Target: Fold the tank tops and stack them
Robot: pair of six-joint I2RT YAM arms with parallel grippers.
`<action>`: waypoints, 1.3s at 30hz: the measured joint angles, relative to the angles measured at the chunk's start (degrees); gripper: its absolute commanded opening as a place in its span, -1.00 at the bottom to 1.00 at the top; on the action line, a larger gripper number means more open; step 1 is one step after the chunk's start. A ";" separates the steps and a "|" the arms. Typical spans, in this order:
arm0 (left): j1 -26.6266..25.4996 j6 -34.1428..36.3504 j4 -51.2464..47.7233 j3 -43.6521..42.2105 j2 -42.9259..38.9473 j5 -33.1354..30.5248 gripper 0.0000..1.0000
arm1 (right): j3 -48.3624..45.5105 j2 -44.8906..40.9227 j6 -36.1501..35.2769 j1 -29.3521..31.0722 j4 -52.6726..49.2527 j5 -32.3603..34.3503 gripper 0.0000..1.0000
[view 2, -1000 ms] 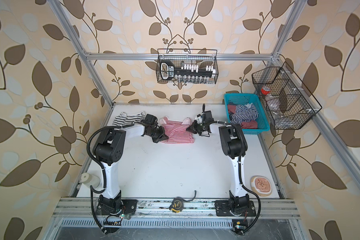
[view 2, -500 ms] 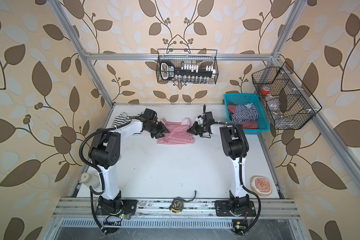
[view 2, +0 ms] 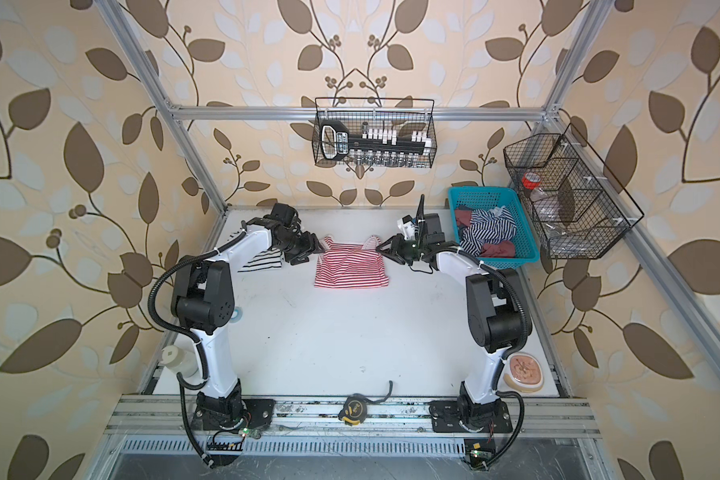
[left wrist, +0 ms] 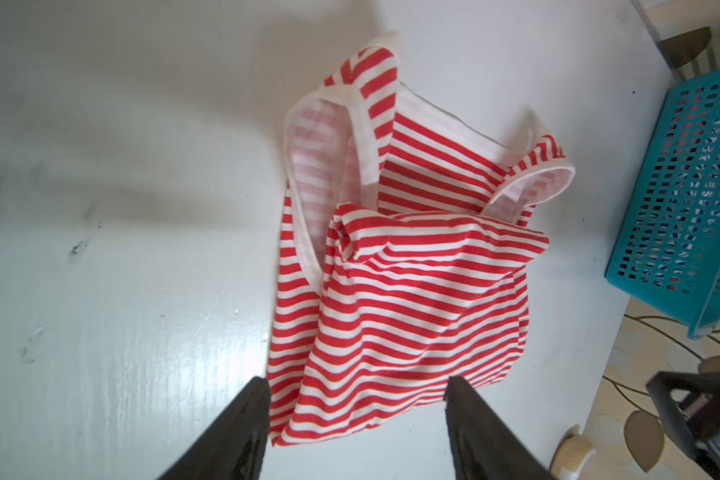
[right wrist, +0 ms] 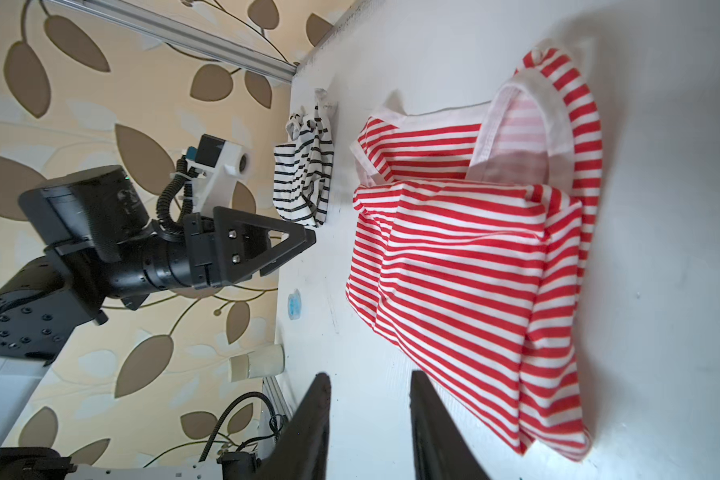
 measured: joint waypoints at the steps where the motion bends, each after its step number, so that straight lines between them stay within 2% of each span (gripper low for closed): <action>1: -0.02 0.02 0.72 -1.01 0.17 0.13 0.40 | -0.90 -0.52 -0.13 -0.28 -0.28 0.02 -0.31; 7: -0.02 -0.04 4.15 -3.28 2.56 1.70 0.44 | -4.66 -2.82 -0.66 -1.46 -1.60 0.04 -0.29; 20: -0.20 -1.66 11.17 -3.96 6.25 6.23 0.47 | -6.01 -4.11 -1.55 -1.73 -2.47 0.04 -0.27; 27: -2.27 -2.05 11.74 0.00 9.27 7.02 0.35 | -6.93 -4.11 -1.68 -1.73 -2.49 0.02 -0.26; 34: -4.44 -2.71 10.40 3.56 11.96 4.04 -0.21 | -8.26 -4.72 -2.01 -2.10 -2.58 0.02 -0.26; 39: -4.85 -2.95 9.44 4.57 13.03 1.73 -0.91 | -9.64 -6.40 -2.51 -3.08 -2.84 -0.02 -0.26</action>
